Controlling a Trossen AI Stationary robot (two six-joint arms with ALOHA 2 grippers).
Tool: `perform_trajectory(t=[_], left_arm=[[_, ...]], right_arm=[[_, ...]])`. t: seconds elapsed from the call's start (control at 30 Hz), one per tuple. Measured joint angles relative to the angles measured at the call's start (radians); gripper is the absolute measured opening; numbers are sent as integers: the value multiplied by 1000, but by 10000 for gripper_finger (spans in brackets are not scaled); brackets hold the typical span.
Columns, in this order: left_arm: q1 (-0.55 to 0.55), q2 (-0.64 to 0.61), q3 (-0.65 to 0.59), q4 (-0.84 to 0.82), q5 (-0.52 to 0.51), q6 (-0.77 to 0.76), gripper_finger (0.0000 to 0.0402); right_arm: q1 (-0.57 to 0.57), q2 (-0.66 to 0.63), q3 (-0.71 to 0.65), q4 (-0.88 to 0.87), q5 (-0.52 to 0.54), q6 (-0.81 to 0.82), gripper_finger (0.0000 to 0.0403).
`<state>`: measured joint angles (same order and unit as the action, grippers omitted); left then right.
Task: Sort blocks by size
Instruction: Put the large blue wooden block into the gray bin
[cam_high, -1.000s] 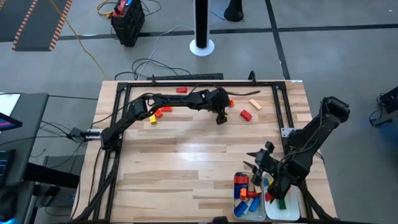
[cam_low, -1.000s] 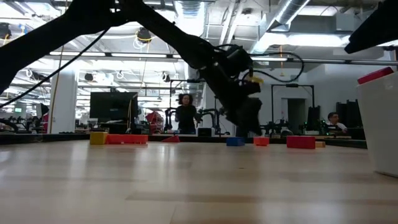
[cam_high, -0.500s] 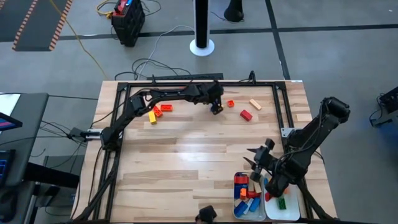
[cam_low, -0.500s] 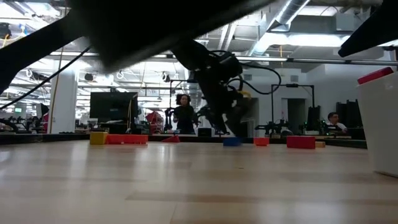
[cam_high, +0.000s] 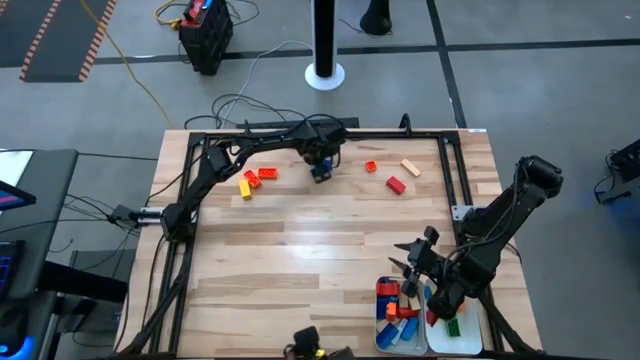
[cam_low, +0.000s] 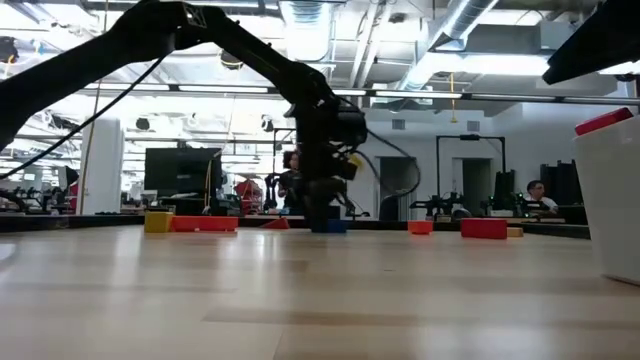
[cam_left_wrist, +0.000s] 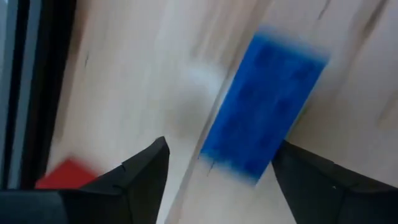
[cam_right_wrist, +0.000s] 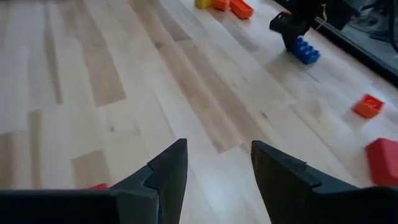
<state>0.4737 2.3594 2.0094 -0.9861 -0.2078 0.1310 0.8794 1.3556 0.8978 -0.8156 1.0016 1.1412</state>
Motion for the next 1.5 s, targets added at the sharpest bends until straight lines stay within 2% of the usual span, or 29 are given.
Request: perform_trajectory(t=[0.23, 0.4, 0.53, 0.7, 1.0, 1.1, 1.27, 1.5], left_arm=[[-13, -4, 2, -150, 11, 72, 242], [-32, -48, 2, -181, -55, 130, 235], [-41, -94, 2, -115, -46, 250, 233], [-20, -102, 2, -19, 133, 371, 233], [7, -113, -84, 137, 145, 502, 233], [9, -104, -106, 140, 144, 548, 236], [6, -104, -149, 178, 148, 569, 259], [21, -102, -181, 274, 142, 519, 296]], right_arm=[[39, 7, 0, 90, 17, 1, 205], [44, 36, 0, 131, 22, 1, 205], [43, 73, 0, 172, 22, -1, 202], [49, 124, 0, 265, 12, -13, 193], [91, 144, 0, 331, 22, -41, 178], [85, 144, 0, 320, 23, -52, 176], [68, 144, 0, 315, 23, -78, 176], [42, 144, 0, 316, 22, -104, 175]])
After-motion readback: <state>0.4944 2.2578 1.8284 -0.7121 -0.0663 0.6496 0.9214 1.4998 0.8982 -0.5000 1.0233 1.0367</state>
